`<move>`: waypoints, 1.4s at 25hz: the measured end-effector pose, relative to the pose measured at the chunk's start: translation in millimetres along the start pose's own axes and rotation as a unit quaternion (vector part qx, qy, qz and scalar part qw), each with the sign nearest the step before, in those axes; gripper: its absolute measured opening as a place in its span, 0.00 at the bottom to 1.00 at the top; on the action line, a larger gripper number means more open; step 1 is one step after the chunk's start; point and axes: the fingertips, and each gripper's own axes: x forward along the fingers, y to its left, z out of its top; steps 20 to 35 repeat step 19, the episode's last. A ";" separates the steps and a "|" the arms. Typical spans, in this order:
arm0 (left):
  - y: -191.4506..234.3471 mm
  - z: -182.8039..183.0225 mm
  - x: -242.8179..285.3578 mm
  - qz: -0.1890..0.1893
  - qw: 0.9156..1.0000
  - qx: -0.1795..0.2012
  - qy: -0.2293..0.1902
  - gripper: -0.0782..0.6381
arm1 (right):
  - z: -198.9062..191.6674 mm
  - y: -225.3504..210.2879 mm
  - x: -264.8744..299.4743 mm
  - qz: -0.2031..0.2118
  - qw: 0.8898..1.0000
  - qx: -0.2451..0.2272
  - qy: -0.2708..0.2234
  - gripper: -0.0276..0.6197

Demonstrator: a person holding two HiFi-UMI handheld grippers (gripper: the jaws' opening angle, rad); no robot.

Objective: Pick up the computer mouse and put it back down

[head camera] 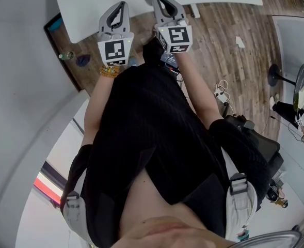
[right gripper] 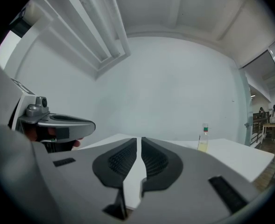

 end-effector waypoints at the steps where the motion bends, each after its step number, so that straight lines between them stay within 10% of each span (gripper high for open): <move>1: -1.5 -0.3 -0.8 -0.001 1.000 0.000 0.000 0.13 | -0.7 0.4 -1.4 0.000 1.000 0.002 0.002 0.12; 35: -5.0 1.9 -6.3 -0.005 1.000 0.000 -0.001 0.13 | -0.5 0.8 -5.0 -0.004 1.000 -0.002 0.005 0.12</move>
